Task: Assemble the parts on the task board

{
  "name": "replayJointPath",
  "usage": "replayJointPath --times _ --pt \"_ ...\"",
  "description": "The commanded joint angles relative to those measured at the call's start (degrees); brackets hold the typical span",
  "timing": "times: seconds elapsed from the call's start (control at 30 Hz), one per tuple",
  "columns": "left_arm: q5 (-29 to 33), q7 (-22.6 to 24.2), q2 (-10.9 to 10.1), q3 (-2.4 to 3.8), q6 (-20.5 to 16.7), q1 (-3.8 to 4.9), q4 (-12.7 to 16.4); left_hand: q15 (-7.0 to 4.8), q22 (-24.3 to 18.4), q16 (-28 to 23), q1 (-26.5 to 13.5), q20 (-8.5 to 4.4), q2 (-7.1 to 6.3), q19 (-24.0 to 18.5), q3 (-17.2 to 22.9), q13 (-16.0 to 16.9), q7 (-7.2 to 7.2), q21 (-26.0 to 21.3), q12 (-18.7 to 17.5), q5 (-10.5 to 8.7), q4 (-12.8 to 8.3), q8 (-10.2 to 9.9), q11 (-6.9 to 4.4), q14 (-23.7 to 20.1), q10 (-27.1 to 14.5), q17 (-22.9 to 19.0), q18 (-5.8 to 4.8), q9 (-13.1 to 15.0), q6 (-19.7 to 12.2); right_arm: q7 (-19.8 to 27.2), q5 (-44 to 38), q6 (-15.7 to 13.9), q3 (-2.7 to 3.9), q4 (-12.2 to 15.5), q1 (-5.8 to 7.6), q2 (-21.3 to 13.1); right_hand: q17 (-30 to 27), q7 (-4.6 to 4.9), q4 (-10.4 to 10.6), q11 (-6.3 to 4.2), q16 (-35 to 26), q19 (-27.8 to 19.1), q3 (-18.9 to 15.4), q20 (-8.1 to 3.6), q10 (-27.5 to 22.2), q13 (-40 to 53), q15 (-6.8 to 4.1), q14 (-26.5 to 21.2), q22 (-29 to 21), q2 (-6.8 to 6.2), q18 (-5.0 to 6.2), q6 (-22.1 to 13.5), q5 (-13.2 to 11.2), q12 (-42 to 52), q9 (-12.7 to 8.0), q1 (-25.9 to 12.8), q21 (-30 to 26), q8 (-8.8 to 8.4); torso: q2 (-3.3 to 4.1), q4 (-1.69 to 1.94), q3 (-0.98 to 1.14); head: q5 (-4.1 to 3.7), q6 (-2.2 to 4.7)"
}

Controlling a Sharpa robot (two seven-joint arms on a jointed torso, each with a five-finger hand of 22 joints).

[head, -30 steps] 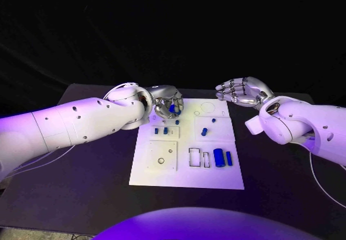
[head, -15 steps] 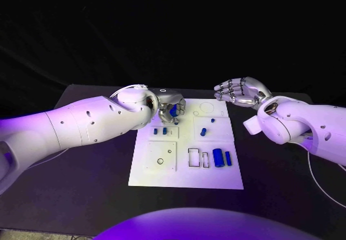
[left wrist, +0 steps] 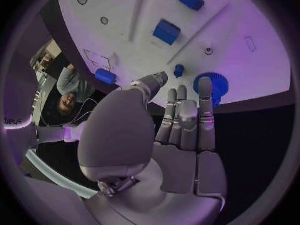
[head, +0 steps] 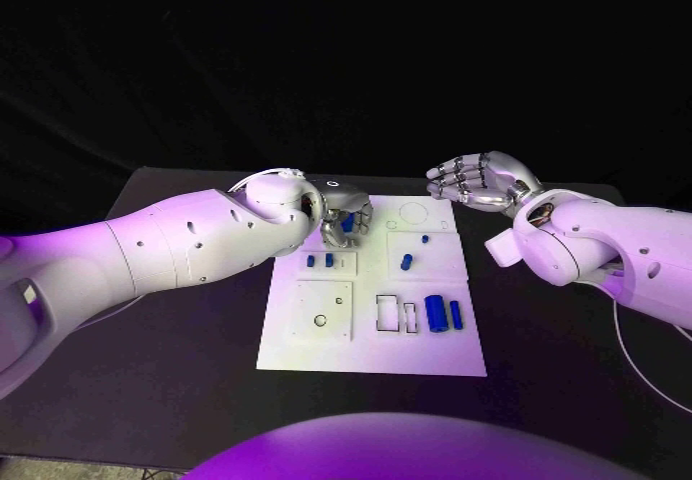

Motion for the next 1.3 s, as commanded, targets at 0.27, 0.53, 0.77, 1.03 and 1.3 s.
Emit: replayJointPath --times 0.27,0.53,0.77,1.03,1.3 --pt "-0.6 -0.6 1.0 0.04 2.1 -0.61 -1.1 0.22 0.7 0.7 0.0 0.04 0.7 0.5 0.7 -0.7 0.44 0.6 -0.1 0.79 -0.5 -0.5 0.12 0.6 1.6 0.2 0.92 -0.2 1.9 0.7 -0.4 0.5 0.0 0.1 -0.02 0.1 -0.1 5.42 0.0 -0.06 0.1 0.2 0.1 0.03 0.4 -0.1 -0.02 0.3 -0.1 0.07 -0.25 0.2 0.4 0.2 -0.1 0.4 0.1 0.2 -0.07 -0.04 0.03 0.06 -0.1" --pt "-0.5 -0.9 1.1 0.04 2.7 -0.9 -1.8 0.3 1.0 1.0 0.2 0.1 0.91 0.5 1.1 -1.0 0.51 0.7 -0.3 1.08 -0.8 -0.8 0.15 0.8 2.0 0.5 0.91 -0.3 2.2 0.8 -0.4 0.4 0.01 0.2 -0.02 0.0 -0.1 5.42 0.0 -0.06 0.1 0.2 0.1 0.03 0.4 -0.1 -0.02 0.3 -0.1 0.07 -0.25 0.2 0.4 0.2 -0.1 0.4 0.1 0.2 -0.03 0.04 0.04 -0.11 -0.02" --pt "-0.3 -0.9 1.5 0.04 3.0 -1.12 -2.5 0.39 1.3 1.2 0.4 0.16 1.2 0.5 1.5 -1.4 0.58 0.9 -0.7 1.08 -1.0 -1.1 0.22 0.9 2.2 0.5 0.89 -0.4 2.6 0.8 -0.4 0.4 0.01 0.3 -0.02 -0.1 -0.1 5.42 0.0 -0.06 0.1 0.2 0.1 0.03 0.4 -0.1 -0.02 0.3 -0.1 0.07 -0.25 0.2 0.4 0.2 -0.1 0.4 0.1 0.2 -0.01 0.0 -0.01 -0.21 -0.02" --pt "-0.1 -1.0 1.8 0.05 2.9 -1.41 -3.1 0.57 1.7 1.4 0.7 0.29 1.78 0.5 2.0 -1.8 0.68 1.1 -1.0 0.86 -1.4 -1.5 0.29 0.9 2.5 0.5 0.86 -0.5 2.9 0.8 -0.4 0.5 0.01 0.4 -0.02 -0.1 -0.1 5.42 0.0 -0.06 0.1 0.2 0.1 0.03 0.4 -0.1 -0.02 0.3 -0.1 0.07 -0.25 0.2 0.4 0.2 -0.1 0.4 0.1 0.2 -0.03 0.03 0.0 -0.29 -0.11" --pt "0.5 -1.3 2.0 0.05 3.4 -1.49 -3.5 1.0 3.0 2.4 1.3 0.65 3.55 0.6 3.1 -2.7 0.89 1.8 -1.5 -1.17 -2.4 -2.0 0.25 2.0 4.3 1.8 0.86 -0.5 4.6 0.7 -0.5 0.5 0.01 0.3 -0.02 -0.1 -0.2 5.45 0.0 -0.05 0.0 0.2 0.1 0.04 0.4 -0.1 -0.01 0.3 -0.2 -0.01 -0.25 0.2 0.5 0.2 -0.2 0.2 0.1 0.2 -0.05 0.06 -0.01 -0.21 -0.11"
